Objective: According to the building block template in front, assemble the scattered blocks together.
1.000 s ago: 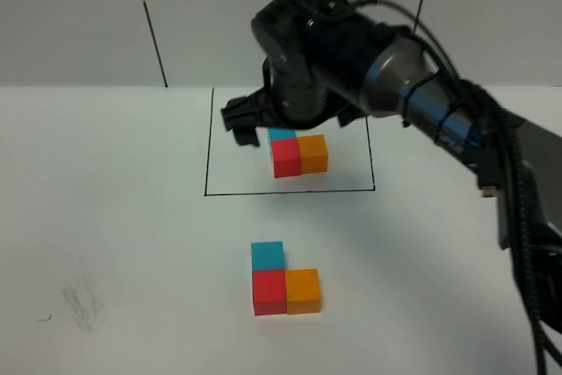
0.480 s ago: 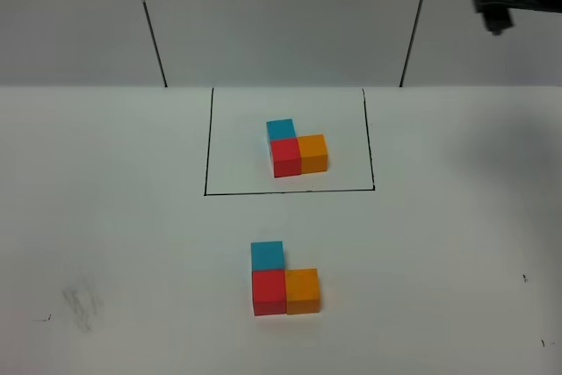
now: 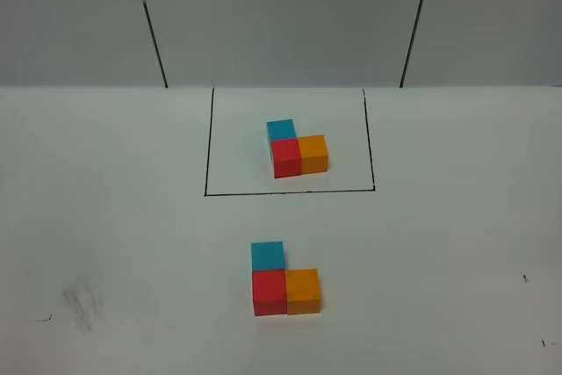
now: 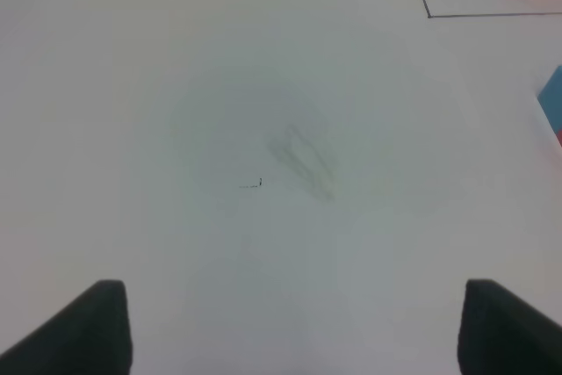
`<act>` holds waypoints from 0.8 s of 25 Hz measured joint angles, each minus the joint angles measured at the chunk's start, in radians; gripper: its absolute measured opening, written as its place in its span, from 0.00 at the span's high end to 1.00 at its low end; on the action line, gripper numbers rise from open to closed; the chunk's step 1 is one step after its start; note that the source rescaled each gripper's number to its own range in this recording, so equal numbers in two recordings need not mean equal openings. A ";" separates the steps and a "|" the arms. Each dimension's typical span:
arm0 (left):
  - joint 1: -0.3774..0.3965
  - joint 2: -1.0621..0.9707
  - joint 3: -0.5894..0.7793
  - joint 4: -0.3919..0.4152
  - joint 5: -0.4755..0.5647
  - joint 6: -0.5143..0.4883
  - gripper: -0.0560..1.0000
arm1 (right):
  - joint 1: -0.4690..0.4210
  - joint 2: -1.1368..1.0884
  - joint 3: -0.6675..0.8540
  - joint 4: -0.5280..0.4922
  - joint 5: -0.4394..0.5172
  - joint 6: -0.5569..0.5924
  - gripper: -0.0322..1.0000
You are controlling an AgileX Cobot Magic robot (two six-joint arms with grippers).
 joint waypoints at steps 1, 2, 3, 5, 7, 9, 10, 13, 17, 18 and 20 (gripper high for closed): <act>0.000 0.000 0.000 0.000 0.000 0.000 0.07 | 0.000 -0.070 0.034 0.000 0.000 0.004 0.03; 0.000 0.000 0.000 0.000 0.000 0.000 0.07 | 0.000 -0.127 0.061 0.002 0.000 0.008 0.05; 0.000 0.000 0.000 0.000 0.000 0.000 0.07 | 0.000 -0.194 0.092 0.008 0.000 0.015 0.06; 0.000 0.000 0.000 0.000 0.000 0.000 0.07 | 0.000 -0.324 0.153 0.035 0.000 0.026 0.10; 0.000 0.000 0.000 0.000 0.000 0.000 0.07 | 0.000 -0.435 0.211 0.062 0.001 0.028 0.14; 0.000 0.000 0.000 0.000 0.000 0.000 0.07 | 0.000 -0.536 0.270 0.095 0.001 0.029 0.17; 0.000 0.000 0.000 0.000 0.000 0.000 0.07 | 0.000 -0.585 0.300 0.109 0.002 0.030 0.19; 0.000 0.000 0.000 0.000 0.000 0.000 0.07 | 0.000 -0.710 0.383 0.149 0.002 0.030 0.21; 0.000 0.000 0.000 0.000 0.000 0.000 0.07 | 0.000 -0.867 0.508 0.207 0.002 0.028 0.22; 0.000 0.000 0.000 0.000 0.000 0.000 0.07 | 0.000 -0.905 0.541 0.218 0.002 0.024 0.22; 0.000 0.000 0.000 0.000 0.000 0.000 0.07 | 0.000 -0.969 0.598 0.236 -0.008 0.008 0.22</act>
